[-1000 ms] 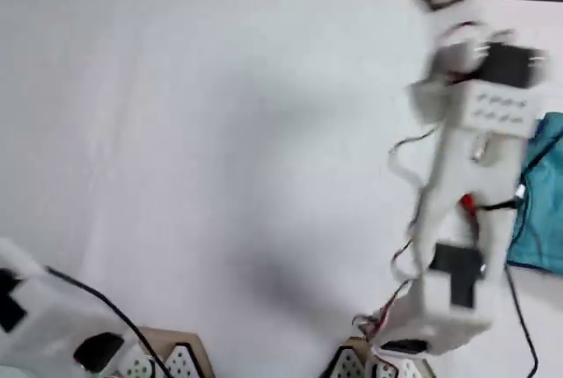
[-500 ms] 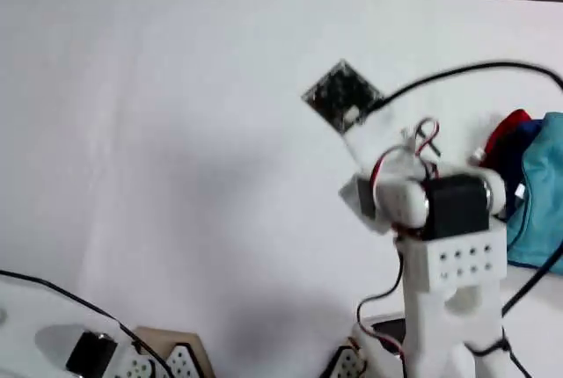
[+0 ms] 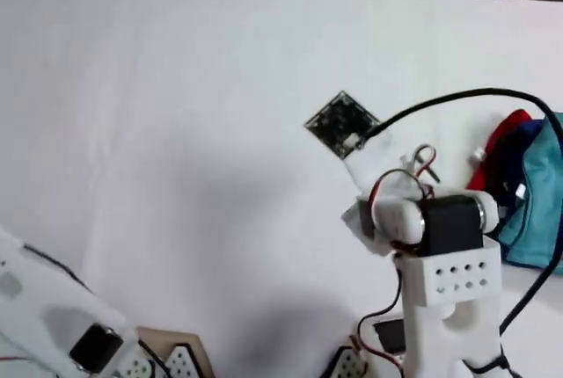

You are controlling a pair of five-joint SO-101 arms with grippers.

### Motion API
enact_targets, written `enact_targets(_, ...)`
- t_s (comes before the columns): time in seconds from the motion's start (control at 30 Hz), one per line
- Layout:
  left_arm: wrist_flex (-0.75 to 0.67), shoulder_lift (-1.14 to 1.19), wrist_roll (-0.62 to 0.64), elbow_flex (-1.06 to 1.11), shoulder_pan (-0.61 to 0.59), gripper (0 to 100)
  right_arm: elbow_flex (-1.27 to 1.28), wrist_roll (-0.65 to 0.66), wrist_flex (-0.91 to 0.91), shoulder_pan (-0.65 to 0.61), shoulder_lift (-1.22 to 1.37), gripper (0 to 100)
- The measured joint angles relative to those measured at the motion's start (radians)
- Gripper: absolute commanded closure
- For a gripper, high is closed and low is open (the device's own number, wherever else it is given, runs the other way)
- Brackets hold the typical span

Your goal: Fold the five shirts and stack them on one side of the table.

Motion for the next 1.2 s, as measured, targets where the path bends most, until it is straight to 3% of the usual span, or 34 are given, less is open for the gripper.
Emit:
enact_targets(0.13, 0.021, -0.144, 0.075, -0.043, 0.173, 98, 0.043, 0.0, -0.092, 0.17, 0.0, 66.9)
enact_targets(0.27, 0.021, -0.362, 0.161, 0.06, 0.381, 98, 0.132, 0.0, -0.212, 0.338, 0.0, 66.9)
enact_targets(0.5, 0.021, -0.816, 0.253, 0.528, 0.798, 98, 0.221, 0.0, -0.307, 0.431, 0.0, 66.9)
enact_targets(0.63, 0.021, -1.091, 0.275, 0.884, 0.97, 98, 0.221, 0.0, -0.318, 0.433, 0.0, 66.9)
enact_targets(0.77, 0.021, -1.298, 0.216, 1.277, 1.013, 94, 0.221, 0.0, -0.318, 0.433, 0.0, 66.9)
enact_targets(0.93, 0.018, -1.381, 0.075, 1.649, 1.005, 75, 0.221, 0.0, -0.318, 0.405, 0.0, 66.6)
enact_targets(1.2, 0.018, -1.542, 0.014, 1.633, 0.937, 75, 0.221, -0.068, -0.324, 0.094, 0.109, 66.6)
